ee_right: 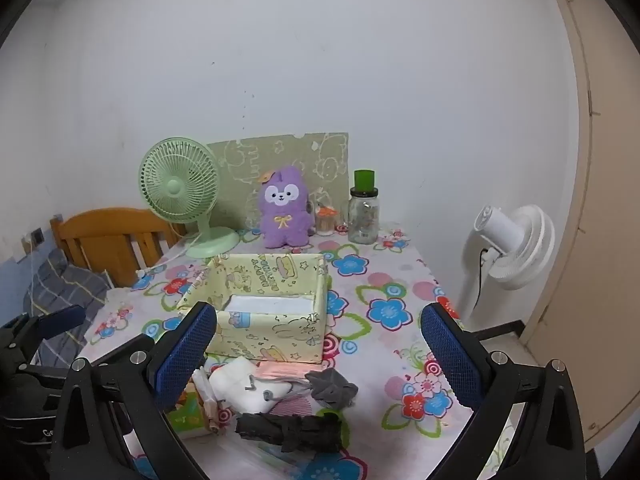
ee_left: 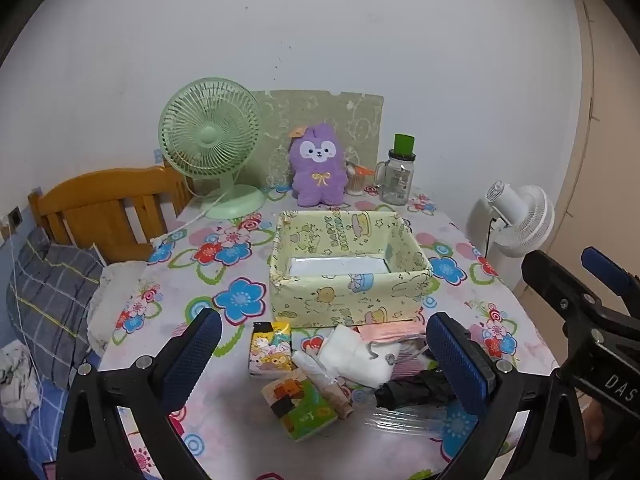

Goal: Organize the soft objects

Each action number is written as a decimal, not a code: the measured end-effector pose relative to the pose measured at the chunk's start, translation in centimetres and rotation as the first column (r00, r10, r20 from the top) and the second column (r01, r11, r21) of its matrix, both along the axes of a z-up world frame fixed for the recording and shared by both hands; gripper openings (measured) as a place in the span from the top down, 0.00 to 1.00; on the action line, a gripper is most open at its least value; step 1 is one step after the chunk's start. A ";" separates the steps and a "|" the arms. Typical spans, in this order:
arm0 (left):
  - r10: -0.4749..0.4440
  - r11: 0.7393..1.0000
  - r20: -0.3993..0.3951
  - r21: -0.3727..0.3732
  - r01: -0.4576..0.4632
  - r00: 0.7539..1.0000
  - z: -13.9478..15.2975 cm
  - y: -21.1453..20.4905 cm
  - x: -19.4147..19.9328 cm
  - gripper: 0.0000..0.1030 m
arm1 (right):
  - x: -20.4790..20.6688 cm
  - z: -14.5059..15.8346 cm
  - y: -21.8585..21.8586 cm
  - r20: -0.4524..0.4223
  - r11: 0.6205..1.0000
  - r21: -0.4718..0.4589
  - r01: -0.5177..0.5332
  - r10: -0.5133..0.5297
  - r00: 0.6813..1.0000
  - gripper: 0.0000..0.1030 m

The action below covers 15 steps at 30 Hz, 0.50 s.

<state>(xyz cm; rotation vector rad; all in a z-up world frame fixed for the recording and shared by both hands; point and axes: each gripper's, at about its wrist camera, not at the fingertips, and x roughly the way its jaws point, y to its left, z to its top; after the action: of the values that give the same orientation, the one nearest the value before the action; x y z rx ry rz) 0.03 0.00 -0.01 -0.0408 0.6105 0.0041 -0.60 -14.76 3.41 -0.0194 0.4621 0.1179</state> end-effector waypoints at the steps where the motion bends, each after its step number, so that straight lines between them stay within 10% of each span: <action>1: -0.003 1.000 -0.006 -0.011 0.003 1.000 0.0 0.0 0.1 0.00 | 0.0 -0.1 0.0 -0.004 1.000 0.001 -0.004 0.004 1.000 0.00; 15: -0.012 0.999 -0.047 -0.038 0.010 0.999 -0.1 -0.3 1.5 0.00 | 0.1 -0.1 0.1 0.009 1.000 -0.007 0.022 -0.022 1.000 0.00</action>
<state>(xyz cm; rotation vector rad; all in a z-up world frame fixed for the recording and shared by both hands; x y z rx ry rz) 1.52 -0.28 -0.11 -0.0745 0.6579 -0.0176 -0.50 -14.70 3.33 -0.0219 0.4536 0.0946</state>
